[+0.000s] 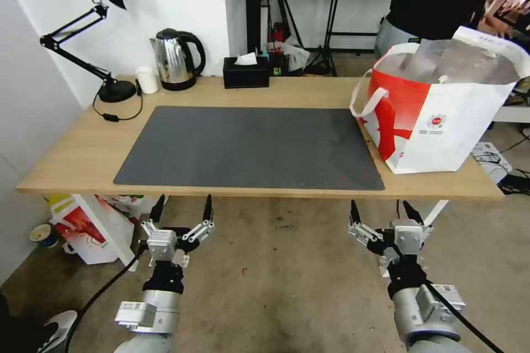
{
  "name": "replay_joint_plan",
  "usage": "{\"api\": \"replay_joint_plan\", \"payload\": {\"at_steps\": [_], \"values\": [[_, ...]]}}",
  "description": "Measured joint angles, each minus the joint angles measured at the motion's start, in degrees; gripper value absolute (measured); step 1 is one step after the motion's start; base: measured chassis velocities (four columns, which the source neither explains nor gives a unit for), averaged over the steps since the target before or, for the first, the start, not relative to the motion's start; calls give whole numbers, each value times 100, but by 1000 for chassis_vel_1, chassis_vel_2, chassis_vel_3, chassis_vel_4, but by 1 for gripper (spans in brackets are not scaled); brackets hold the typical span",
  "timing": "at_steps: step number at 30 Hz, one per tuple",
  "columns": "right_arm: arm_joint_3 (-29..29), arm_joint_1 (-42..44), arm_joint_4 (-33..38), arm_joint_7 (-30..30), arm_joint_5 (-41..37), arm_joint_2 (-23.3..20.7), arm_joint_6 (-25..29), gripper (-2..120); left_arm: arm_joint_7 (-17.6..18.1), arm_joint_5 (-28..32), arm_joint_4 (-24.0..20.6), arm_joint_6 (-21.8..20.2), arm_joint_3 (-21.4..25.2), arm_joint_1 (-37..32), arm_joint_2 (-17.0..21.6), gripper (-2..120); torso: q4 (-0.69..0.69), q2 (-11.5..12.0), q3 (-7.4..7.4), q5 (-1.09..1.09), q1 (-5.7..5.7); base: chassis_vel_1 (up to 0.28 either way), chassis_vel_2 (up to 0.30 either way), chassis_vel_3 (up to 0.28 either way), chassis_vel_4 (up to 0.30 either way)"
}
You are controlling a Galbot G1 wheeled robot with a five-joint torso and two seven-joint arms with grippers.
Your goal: Pick up the trash from the table and place it into the takeout bag.
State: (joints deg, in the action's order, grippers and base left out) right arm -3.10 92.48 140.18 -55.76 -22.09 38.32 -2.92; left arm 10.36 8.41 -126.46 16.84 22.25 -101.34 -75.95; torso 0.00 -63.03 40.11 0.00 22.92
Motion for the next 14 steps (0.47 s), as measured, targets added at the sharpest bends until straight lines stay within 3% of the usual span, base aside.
{"api": "replay_joint_plan", "payload": {"at_steps": [14], "values": [[0, 0, 0, 0, 0, 0, 0, 100, -1, 1, -4, -4, 0, 0, -1, 100, 0, 0, 0, 0, 0, 0, 0, 0, 0]]}}
